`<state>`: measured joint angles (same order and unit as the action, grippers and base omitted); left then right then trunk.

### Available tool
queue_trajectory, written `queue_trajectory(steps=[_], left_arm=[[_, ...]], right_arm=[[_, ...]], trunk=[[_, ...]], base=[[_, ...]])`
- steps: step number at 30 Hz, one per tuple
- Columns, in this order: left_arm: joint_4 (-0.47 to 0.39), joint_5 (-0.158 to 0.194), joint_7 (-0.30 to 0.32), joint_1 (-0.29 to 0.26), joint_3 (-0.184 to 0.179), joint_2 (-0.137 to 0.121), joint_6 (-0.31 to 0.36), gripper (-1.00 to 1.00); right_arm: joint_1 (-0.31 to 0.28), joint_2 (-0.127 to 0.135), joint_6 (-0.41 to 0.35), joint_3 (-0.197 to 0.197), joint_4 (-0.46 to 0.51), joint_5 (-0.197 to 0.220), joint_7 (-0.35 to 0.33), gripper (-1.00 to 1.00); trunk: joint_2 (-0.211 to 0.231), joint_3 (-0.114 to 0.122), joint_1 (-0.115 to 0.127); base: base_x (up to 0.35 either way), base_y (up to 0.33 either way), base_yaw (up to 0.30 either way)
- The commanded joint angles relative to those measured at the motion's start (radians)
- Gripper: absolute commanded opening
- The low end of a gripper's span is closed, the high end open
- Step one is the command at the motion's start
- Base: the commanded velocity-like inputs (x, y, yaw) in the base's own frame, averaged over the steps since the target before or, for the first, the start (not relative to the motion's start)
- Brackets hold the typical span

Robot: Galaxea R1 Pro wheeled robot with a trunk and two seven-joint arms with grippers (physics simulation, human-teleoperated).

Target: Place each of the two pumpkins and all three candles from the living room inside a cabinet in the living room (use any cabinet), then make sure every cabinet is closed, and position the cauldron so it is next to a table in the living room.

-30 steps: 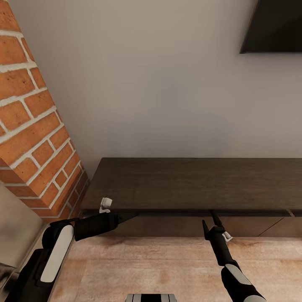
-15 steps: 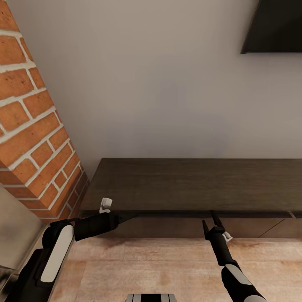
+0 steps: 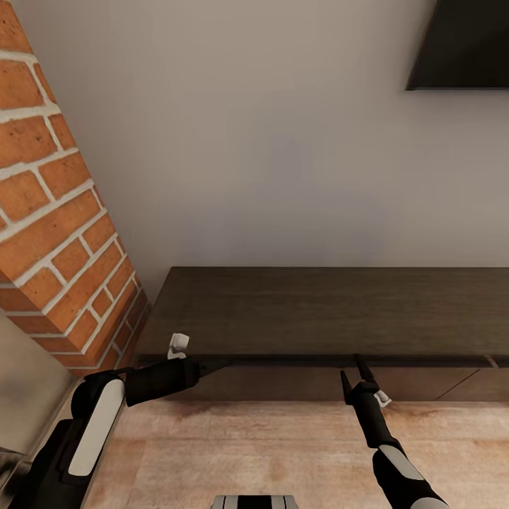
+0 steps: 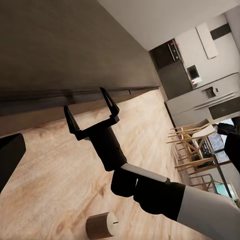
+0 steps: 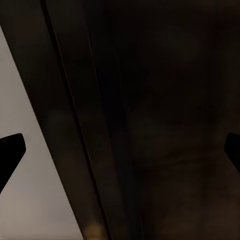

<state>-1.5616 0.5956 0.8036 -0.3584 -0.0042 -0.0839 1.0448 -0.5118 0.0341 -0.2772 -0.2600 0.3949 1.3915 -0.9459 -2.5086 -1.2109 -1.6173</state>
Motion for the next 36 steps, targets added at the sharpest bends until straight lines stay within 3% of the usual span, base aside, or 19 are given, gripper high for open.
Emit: queue_trajectory(steps=[1, 36], left_arm=[[0.0, -0.001, 0.003, -0.001, 0.0, 0.0, 0.002, 1.0], [0.0, -0.002, 0.003, -0.001, 0.001, 0.0, 0.002, 1.0]], right_arm=[[-0.001, 0.0, -0.01, -0.001, -0.001, 0.008, -0.002, 1.0], [-0.001, 0.0, -0.01, 0.0, -0.001, 0.008, -0.001, 1.0]], trunk=[[0.0, -0.001, 0.0], [0.0, -0.001, 0.0]], base=[[0.0, 0.0, 0.0], [0.0, 0.0, 0.0]])
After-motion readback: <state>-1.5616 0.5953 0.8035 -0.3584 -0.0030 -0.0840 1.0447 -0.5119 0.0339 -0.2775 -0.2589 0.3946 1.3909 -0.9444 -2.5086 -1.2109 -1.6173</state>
